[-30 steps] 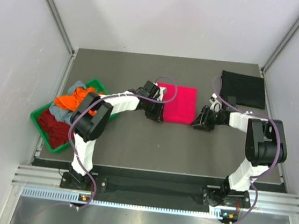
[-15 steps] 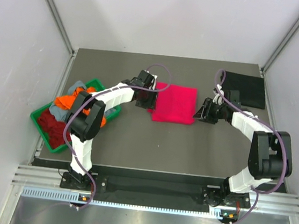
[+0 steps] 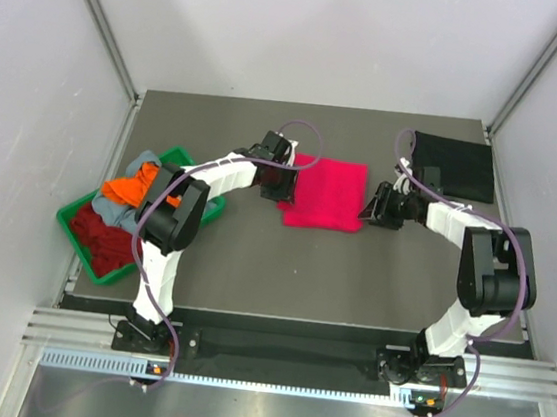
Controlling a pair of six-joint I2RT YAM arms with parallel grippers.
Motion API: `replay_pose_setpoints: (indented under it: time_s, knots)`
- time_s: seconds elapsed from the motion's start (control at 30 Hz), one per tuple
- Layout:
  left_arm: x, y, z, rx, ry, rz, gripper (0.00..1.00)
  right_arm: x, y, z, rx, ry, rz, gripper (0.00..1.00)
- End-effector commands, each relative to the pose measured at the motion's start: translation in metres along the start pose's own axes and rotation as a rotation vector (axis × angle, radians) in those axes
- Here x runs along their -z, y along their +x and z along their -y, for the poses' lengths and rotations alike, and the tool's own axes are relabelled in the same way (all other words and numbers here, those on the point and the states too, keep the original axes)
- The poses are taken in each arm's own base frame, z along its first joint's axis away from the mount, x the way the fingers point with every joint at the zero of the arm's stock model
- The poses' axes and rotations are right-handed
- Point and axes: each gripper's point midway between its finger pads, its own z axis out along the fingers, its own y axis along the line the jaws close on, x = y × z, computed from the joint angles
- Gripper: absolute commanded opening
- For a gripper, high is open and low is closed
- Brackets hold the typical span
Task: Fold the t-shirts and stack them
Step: Fold the tshirt
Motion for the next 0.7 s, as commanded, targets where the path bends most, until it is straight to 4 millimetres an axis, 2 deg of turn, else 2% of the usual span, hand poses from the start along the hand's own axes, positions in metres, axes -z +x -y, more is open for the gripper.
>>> replay_pose_setpoints:
  time_s: [0.0, 0.07, 0.27, 0.3, 0.37, 0.47, 0.53, 0.67]
  knots:
    - [0.0, -0.008, 0.022, 0.009, 0.111, 0.002, 0.46, -0.006, -0.018, -0.009, 0.03, -0.035, 0.051, 0.47]
    - [0.007, -0.009, 0.028, 0.017, 0.149, -0.003, 0.41, -0.01, -0.013, -0.006, 0.026, -0.04, 0.047, 0.47]
    - [0.019, -0.022, 0.029, 0.056, 0.206, 0.024, 0.31, -0.023, 0.001, -0.004, -0.011, -0.082, 0.025, 0.46]
    - [0.021, -0.022, 0.031, 0.07, 0.231, 0.021, 0.21, -0.025, 0.004, -0.006, -0.014, -0.085, 0.018, 0.46]
    - [0.02, -0.023, 0.029, 0.097, 0.245, 0.02, 0.13, -0.027, 0.011, -0.004, -0.026, -0.084, -0.001, 0.43]
    - [0.019, -0.018, 0.027, 0.135, 0.268, 0.001, 0.18, -0.03, 0.014, -0.007, -0.026, -0.1, 0.011, 0.42]
    - [0.019, -0.015, 0.023, 0.165, 0.279, -0.002, 0.36, -0.031, 0.018, -0.006, -0.033, -0.099, 0.009, 0.41]
    - [0.025, -0.013, 0.013, 0.167, 0.22, 0.007, 0.5, -0.031, 0.022, -0.005, -0.038, -0.097, 0.007, 0.4]
